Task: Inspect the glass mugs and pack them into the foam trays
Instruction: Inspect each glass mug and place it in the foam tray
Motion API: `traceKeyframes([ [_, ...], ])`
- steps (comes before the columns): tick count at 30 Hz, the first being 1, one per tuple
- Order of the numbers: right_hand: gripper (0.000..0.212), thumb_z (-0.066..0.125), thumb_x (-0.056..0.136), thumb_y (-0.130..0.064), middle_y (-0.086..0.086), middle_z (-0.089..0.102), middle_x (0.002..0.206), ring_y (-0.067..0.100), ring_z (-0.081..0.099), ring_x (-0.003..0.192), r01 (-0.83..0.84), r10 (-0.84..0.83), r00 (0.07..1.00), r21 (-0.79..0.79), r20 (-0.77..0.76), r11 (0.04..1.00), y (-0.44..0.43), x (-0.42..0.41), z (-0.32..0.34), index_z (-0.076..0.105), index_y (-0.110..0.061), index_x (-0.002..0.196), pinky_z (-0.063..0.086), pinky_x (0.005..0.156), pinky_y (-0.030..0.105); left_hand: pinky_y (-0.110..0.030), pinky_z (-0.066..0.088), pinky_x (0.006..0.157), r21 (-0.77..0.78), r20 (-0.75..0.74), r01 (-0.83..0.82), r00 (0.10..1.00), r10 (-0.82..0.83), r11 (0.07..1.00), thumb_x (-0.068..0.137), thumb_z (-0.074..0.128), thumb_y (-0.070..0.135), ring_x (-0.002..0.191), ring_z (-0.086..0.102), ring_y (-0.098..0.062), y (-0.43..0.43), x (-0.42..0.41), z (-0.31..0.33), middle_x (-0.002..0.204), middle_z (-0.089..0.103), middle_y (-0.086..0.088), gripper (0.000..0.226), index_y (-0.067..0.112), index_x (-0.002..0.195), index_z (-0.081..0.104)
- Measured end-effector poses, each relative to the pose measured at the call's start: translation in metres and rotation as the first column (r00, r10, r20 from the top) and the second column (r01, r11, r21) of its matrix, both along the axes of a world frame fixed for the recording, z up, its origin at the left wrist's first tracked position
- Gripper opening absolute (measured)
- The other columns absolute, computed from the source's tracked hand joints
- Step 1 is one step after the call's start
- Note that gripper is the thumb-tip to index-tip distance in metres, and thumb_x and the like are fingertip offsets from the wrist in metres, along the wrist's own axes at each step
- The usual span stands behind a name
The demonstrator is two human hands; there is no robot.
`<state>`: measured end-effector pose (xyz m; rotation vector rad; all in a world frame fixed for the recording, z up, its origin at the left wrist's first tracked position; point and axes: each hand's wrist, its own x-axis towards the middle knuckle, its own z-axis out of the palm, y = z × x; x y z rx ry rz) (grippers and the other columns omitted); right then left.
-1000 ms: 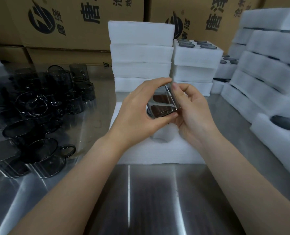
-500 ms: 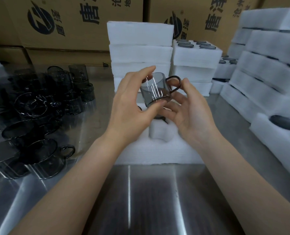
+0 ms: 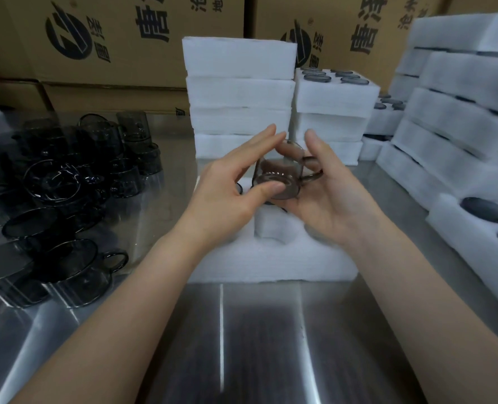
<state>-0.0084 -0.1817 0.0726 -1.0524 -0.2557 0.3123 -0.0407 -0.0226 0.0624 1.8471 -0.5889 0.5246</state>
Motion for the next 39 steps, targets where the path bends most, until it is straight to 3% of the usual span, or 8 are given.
traceKeyframes([
  [6,0.054,0.069,0.072,-0.012,0.014,0.067,0.104,0.029,0.067,0.094,0.056,-0.058,0.996,0.040,0.064,0.998,-0.001,-0.001,0.002,0.059,-0.007,0.125,0.057,0.086,0.042,-0.022,0.046,0.100,-0.190,-0.054,-0.032,0.998,0.022,0.981,0.082,0.059,-0.003,0.117,0.061,-0.012,0.012,0.001,0.007,0.121,0.066,-0.003,0.046,0.019,0.123,0.060],
  [9,0.053,0.072,0.073,-0.003,0.008,0.070,0.095,0.021,0.071,0.083,0.090,-0.080,0.985,-0.060,0.152,0.994,0.001,-0.004,0.001,0.060,-0.013,0.124,0.058,0.079,0.035,-0.017,0.050,0.082,-0.310,-0.117,-0.248,0.968,0.222,0.918,0.085,0.051,-0.011,0.093,0.070,-0.012,0.025,0.009,0.007,0.097,0.074,-0.002,0.032,0.008,0.101,0.070],
  [14,0.059,0.068,0.068,-0.005,0.009,0.060,0.101,0.018,0.065,0.083,0.053,-0.003,0.964,-0.183,0.267,0.982,0.012,-0.013,-0.004,0.060,-0.018,0.125,0.052,0.074,0.024,-0.027,0.052,0.093,-0.265,-0.330,-0.568,0.813,0.480,0.779,0.086,0.053,-0.001,0.095,0.066,-0.009,0.042,0.023,-0.006,0.097,0.072,0.002,0.026,0.012,0.098,0.073],
  [19,0.030,0.072,0.072,-0.030,0.006,0.056,0.114,0.019,0.063,0.087,0.253,-0.026,0.888,-0.442,0.458,0.860,0.024,-0.027,-0.004,0.071,-0.032,0.102,0.051,0.070,0.018,-0.026,0.048,0.087,-0.205,-0.529,-0.533,0.766,0.365,0.821,0.089,0.056,0.003,0.096,0.062,-0.018,0.043,0.028,-0.020,0.099,0.067,-0.003,0.020,0.010,0.102,0.070],
  [23,0.001,0.068,0.090,-0.027,-0.011,0.062,0.087,0.009,0.055,0.068,0.339,-0.031,0.849,-0.499,0.527,0.798,0.034,-0.031,0.002,0.067,-0.026,0.090,0.045,0.051,0.020,-0.010,0.049,0.064,-0.278,-0.584,-0.509,0.763,0.277,0.815,0.088,0.058,0.001,0.085,0.062,-0.011,0.045,0.027,-0.022,0.102,0.067,-0.006,0.023,0.006,0.107,0.069],
  [28,0.035,0.055,0.092,-0.054,-0.013,0.062,0.069,0.004,0.057,0.070,0.509,-0.040,0.794,-0.629,0.606,0.588,0.051,-0.033,0.011,0.070,-0.026,0.076,0.044,0.062,0.027,-0.030,0.054,0.071,-0.417,-0.605,-0.476,0.781,0.155,0.774,0.084,0.057,-0.005,0.078,0.065,-0.026,0.042,0.022,-0.020,0.093,0.069,-0.021,0.022,-0.003,0.102,0.069],
  [34,0.048,0.064,0.076,-0.045,-0.008,0.049,0.112,0.015,0.057,0.097,0.397,0.430,0.792,-0.901,0.434,0.178,0.052,-0.039,0.035,0.056,-0.023,0.118,0.053,0.077,0.033,-0.031,0.053,0.077,-0.443,-0.608,-0.463,0.785,0.123,0.768,0.083,0.053,-0.011,0.078,0.062,-0.027,0.044,0.025,-0.018,0.088,0.066,-0.018,0.021,-0.001,0.092,0.069],
  [39,0.058,0.072,0.076,-0.043,-0.003,0.060,0.105,0.015,0.066,0.060,0.370,0.296,0.849,-0.893,0.437,0.256,0.055,-0.039,0.046,0.056,-0.022,0.128,0.055,0.049,0.031,-0.027,0.054,0.063,-0.495,-0.620,-0.474,0.780,0.087,0.728,0.074,0.051,-0.013,0.065,0.066,-0.021,0.045,0.025,-0.021,0.071,0.070,-0.013,0.029,0.000,0.088,0.073],
])
